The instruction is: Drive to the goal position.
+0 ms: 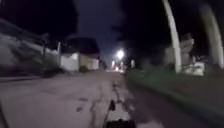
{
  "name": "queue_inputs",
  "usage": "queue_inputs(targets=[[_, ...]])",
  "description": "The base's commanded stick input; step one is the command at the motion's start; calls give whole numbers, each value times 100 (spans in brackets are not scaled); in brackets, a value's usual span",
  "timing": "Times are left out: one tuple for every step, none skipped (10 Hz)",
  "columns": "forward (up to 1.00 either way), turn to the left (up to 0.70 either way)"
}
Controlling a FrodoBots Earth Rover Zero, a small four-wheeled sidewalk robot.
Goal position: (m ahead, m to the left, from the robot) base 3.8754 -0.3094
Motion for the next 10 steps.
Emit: queue_inputs(targets=[[70, 0], [70, 0], [70, 0], [70, 0], [70, 0], [70, 0], [70, 0], [70, 0], [70, 0], [70, 0]])
